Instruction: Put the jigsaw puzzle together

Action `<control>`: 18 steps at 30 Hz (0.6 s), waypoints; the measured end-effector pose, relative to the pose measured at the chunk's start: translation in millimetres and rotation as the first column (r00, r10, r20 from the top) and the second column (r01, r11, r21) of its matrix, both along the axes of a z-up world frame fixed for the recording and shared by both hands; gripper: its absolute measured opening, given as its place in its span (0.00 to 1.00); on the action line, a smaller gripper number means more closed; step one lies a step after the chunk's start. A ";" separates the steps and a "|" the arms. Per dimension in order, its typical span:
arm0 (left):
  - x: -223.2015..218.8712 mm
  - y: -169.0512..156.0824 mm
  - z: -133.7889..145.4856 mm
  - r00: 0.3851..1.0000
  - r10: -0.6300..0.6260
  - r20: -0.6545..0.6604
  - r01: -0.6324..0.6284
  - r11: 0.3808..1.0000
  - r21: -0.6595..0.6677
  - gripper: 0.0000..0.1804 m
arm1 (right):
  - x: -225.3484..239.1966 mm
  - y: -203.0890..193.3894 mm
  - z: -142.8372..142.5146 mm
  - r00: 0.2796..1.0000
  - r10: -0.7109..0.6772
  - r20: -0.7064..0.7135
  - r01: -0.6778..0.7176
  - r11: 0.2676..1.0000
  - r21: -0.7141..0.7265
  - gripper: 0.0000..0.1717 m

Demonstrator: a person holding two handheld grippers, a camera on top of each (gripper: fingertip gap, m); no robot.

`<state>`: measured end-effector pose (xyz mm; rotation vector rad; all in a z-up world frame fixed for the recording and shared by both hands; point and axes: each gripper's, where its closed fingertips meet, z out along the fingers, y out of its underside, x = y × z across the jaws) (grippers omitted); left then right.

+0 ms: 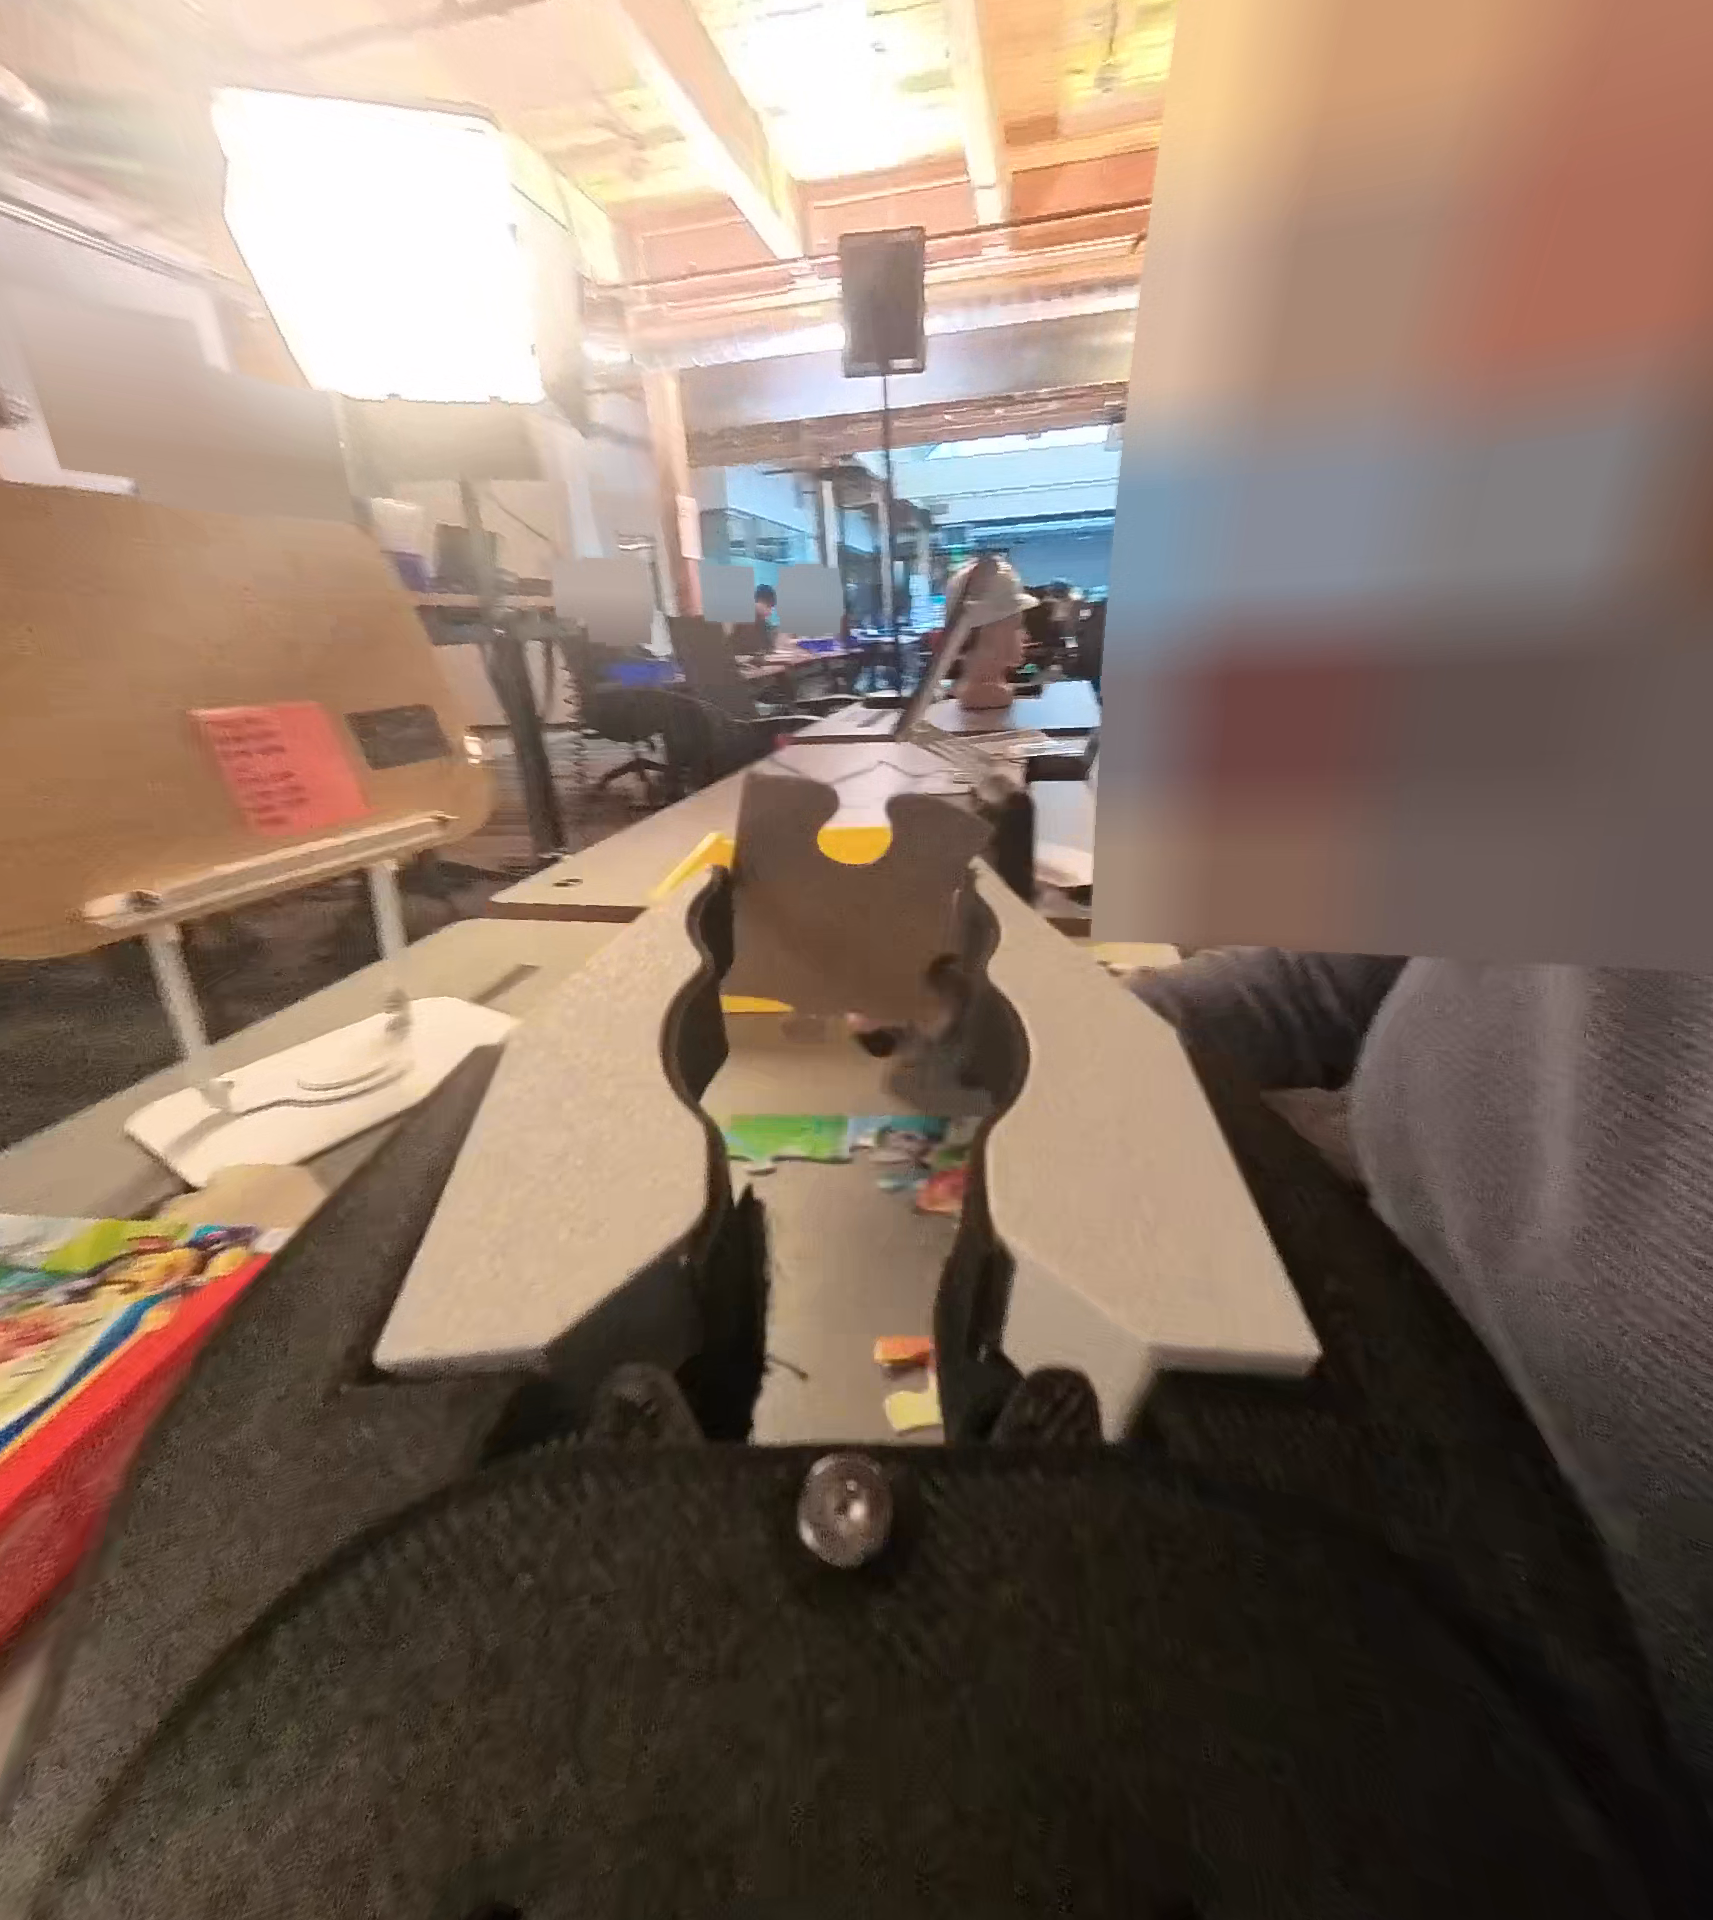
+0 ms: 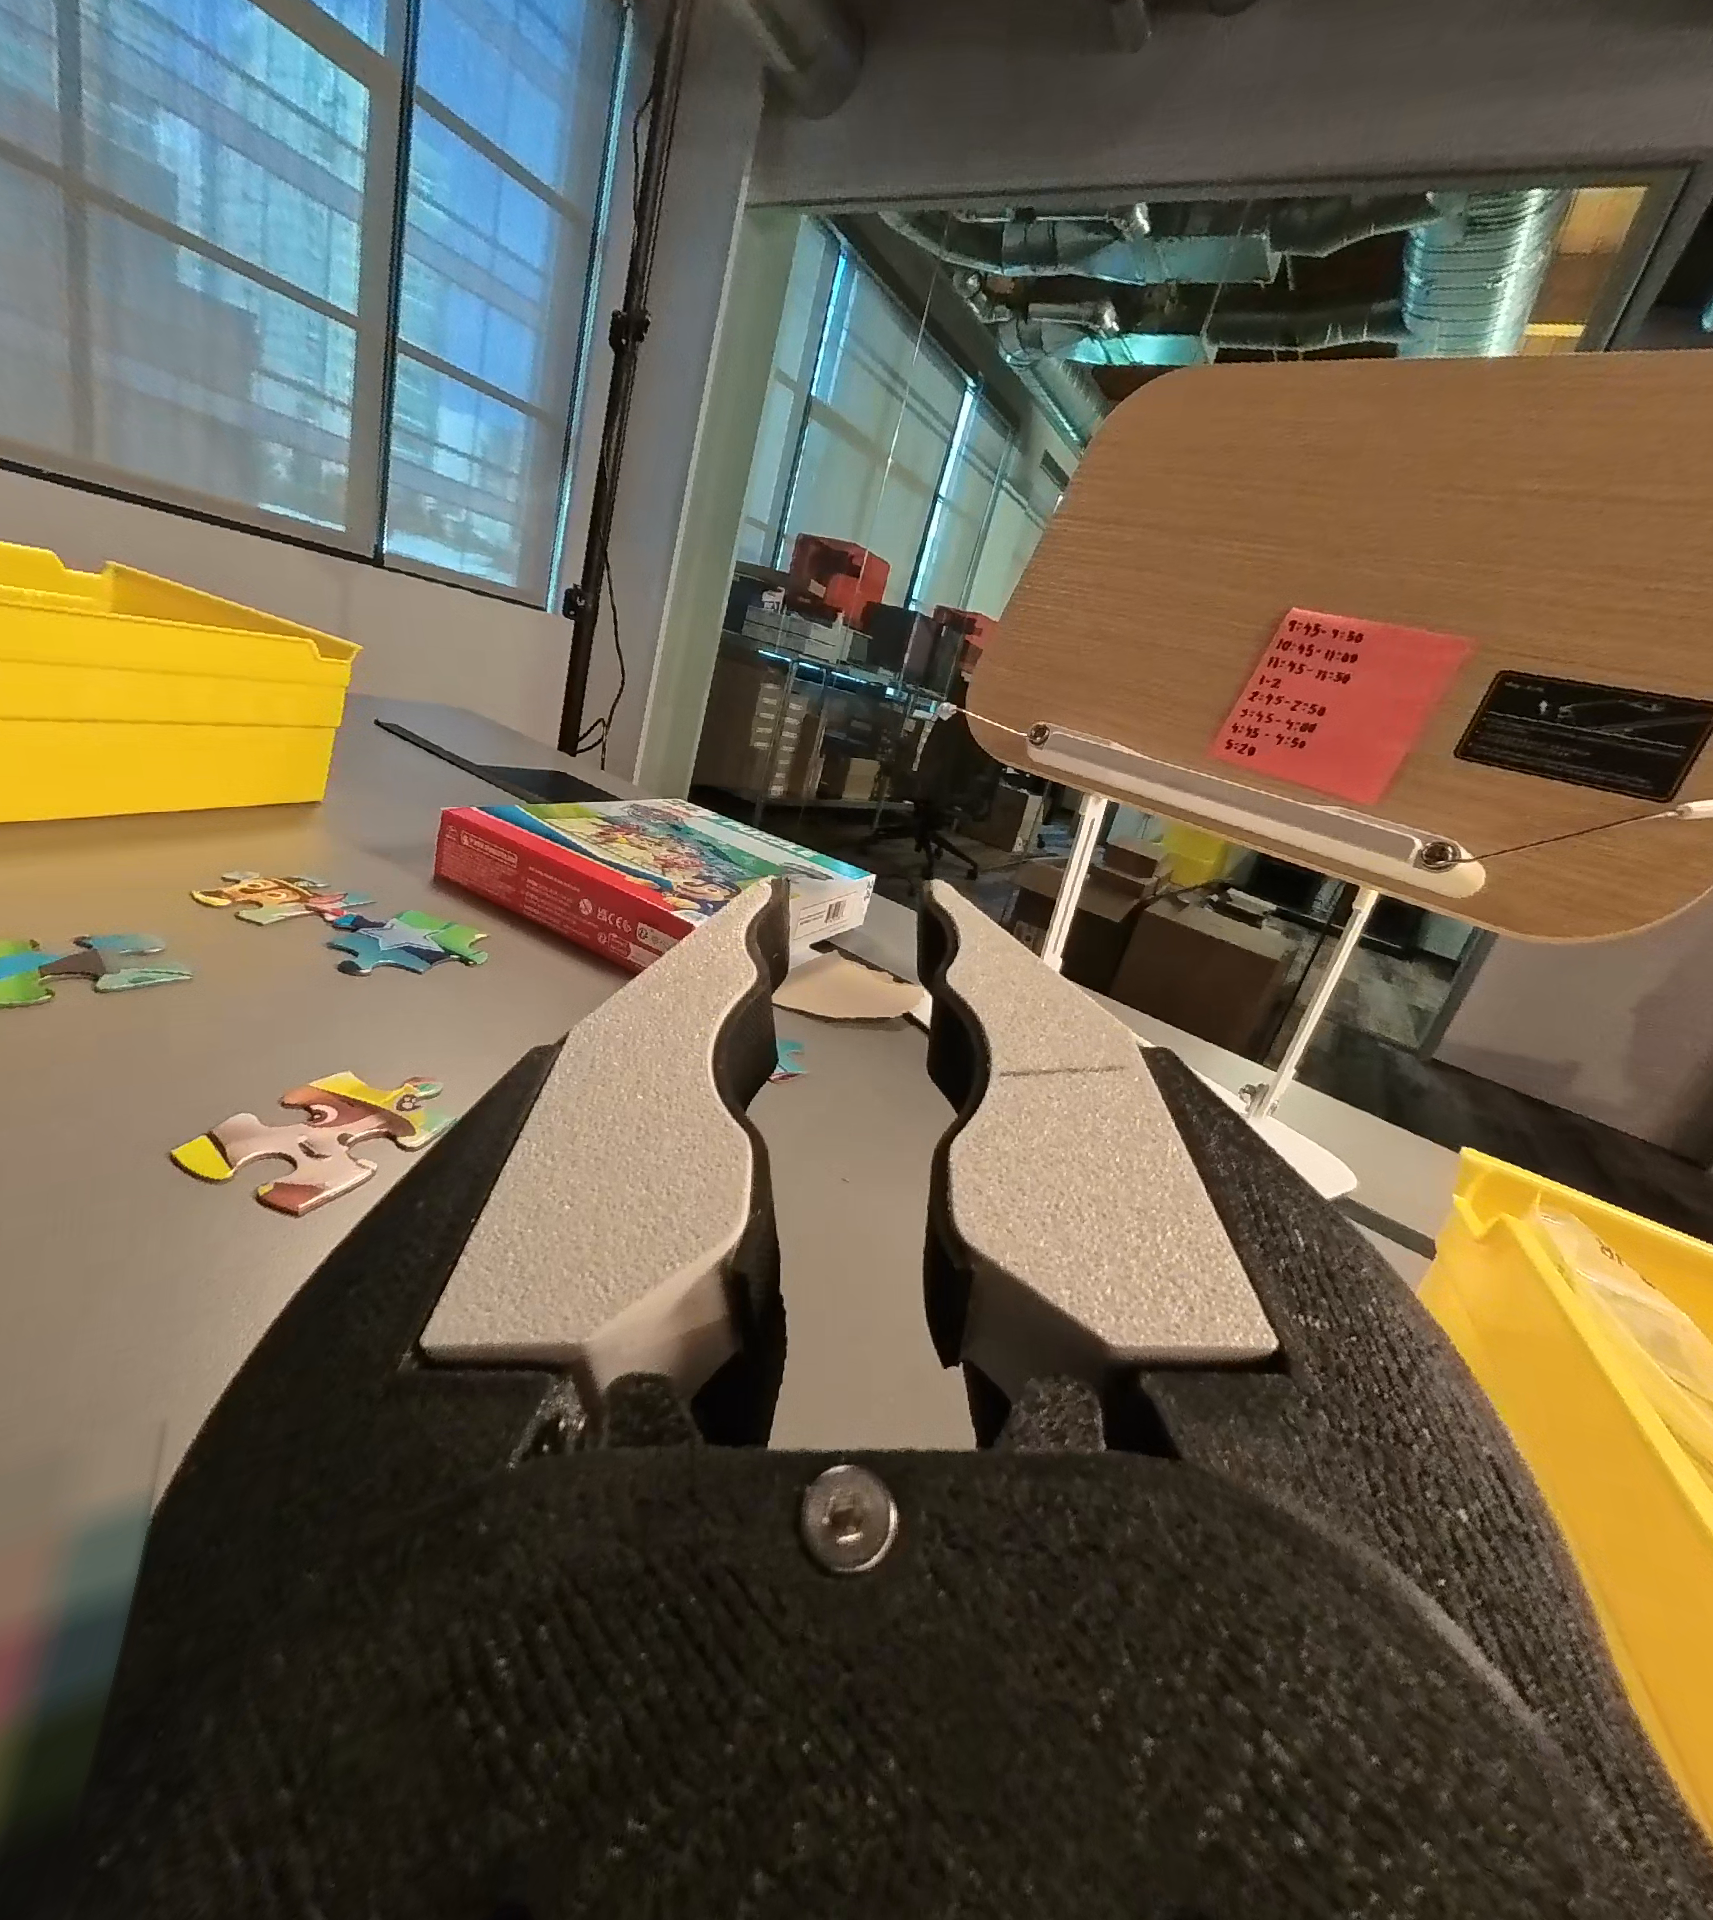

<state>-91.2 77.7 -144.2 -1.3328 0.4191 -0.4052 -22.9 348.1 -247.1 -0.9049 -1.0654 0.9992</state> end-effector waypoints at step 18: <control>22.7 76.8 -44.8 0.842 0.532 -0.093 -0.532 0.846 0.030 0.24 | -46.9 -206.7 33.8 0.964 0.161 0.212 -0.255 0.786 0.563 0.22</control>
